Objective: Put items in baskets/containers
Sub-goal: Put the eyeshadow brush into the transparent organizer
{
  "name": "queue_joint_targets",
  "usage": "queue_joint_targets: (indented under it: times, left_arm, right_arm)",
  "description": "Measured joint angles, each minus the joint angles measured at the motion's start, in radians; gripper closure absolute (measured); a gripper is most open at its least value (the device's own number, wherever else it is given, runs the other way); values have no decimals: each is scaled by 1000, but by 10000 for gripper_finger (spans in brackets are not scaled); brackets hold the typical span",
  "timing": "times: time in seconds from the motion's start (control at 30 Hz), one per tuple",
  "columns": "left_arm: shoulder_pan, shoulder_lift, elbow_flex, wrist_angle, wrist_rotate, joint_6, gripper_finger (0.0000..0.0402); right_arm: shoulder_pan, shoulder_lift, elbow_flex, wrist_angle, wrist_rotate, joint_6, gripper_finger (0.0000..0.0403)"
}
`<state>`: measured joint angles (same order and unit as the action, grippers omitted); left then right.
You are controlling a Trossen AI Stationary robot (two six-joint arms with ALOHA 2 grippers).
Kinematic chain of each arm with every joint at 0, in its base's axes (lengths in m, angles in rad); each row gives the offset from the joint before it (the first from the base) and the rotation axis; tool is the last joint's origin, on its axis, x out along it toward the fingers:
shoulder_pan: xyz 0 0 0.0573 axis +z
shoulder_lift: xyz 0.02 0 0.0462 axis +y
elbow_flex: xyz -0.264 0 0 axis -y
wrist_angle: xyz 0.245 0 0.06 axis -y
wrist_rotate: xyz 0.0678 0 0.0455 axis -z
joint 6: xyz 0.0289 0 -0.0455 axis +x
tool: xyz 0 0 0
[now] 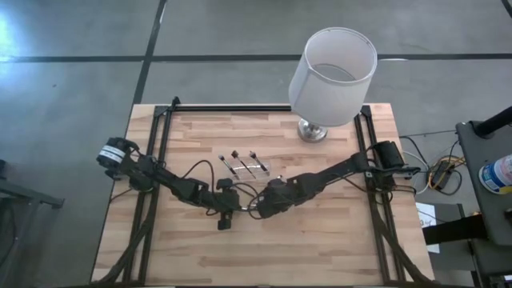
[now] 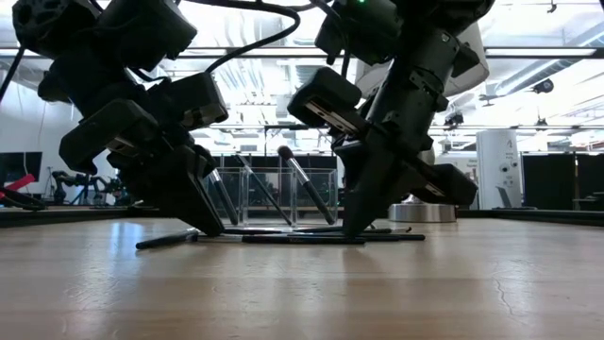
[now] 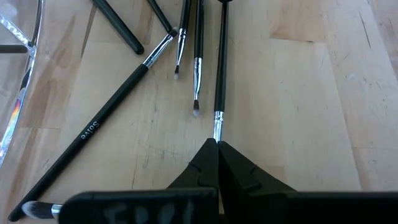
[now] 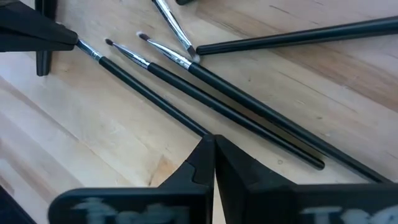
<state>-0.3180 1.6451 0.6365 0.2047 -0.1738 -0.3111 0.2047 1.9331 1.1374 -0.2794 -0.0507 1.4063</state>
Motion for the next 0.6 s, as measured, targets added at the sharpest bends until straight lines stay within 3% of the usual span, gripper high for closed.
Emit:
queue_joint_targets:
  times: [0.6]
  left_arm:
    - [0, 0, 0, -2, -2, -3, 401]
  right_arm:
    - [3, 0, 9, 0, 5, -13, 394]
